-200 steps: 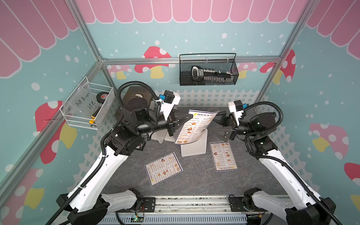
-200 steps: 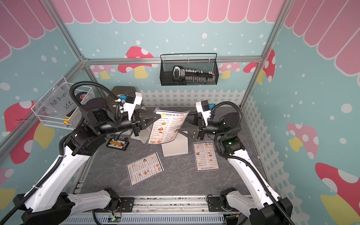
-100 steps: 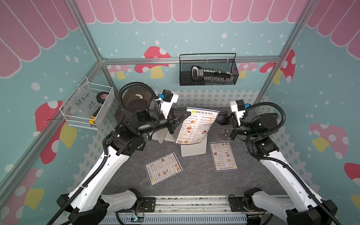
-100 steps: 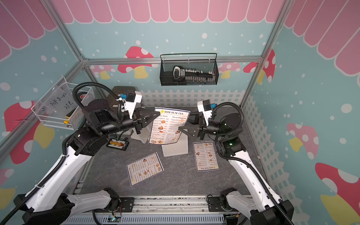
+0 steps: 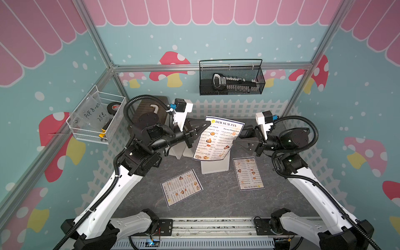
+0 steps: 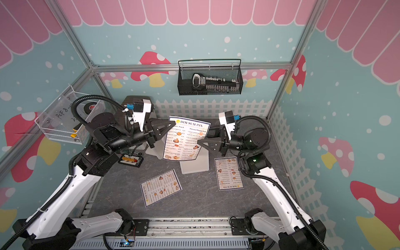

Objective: Insert the menus into the narrow rack
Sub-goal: Pick up the menu from the center of the board.

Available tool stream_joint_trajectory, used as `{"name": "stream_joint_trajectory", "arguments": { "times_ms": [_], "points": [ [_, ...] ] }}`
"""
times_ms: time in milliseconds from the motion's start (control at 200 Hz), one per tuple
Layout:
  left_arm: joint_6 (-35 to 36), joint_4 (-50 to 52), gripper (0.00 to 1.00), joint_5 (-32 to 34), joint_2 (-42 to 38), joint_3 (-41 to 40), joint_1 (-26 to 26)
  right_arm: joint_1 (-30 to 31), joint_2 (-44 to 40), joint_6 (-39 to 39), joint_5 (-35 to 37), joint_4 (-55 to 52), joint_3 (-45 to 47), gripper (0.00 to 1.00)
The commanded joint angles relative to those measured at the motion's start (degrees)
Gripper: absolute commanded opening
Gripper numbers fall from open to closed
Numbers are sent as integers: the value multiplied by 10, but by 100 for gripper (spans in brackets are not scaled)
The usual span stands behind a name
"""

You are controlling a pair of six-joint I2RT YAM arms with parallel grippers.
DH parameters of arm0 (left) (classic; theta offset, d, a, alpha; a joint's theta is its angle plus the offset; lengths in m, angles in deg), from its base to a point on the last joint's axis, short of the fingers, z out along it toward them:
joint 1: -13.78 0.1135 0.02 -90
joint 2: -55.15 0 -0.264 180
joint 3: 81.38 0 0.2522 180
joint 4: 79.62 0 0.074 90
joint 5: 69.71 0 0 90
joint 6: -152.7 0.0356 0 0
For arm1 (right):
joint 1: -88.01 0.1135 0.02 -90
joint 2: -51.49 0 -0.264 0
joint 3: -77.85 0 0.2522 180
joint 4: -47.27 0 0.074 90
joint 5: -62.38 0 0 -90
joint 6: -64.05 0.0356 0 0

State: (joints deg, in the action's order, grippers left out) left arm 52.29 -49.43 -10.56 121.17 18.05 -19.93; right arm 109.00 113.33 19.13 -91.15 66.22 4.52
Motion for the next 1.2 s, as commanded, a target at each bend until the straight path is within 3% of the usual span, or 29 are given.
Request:
{"name": "stream_joint_trajectory", "arguments": {
  "times_ms": [0,560,760,875,1051,1191],
  "points": [
    [-23,-43,0,18,-11,-13,5,5,2,13,-1,28,7,55],
    [-38,-64,0,52,-16,-33,8,20,10,69,97,84,30,22],
    [-41,-64,0,41,-18,-39,8,19,13,74,97,84,27,0],
    [-46,-65,0,14,-18,-45,9,19,10,69,97,76,23,0],
    [-65,-66,32,-52,-19,-57,12,18,-2,21,111,6,3,0],
    [-69,-64,35,-94,-19,-72,12,17,-5,-15,109,-59,-21,0]
  ]
}}
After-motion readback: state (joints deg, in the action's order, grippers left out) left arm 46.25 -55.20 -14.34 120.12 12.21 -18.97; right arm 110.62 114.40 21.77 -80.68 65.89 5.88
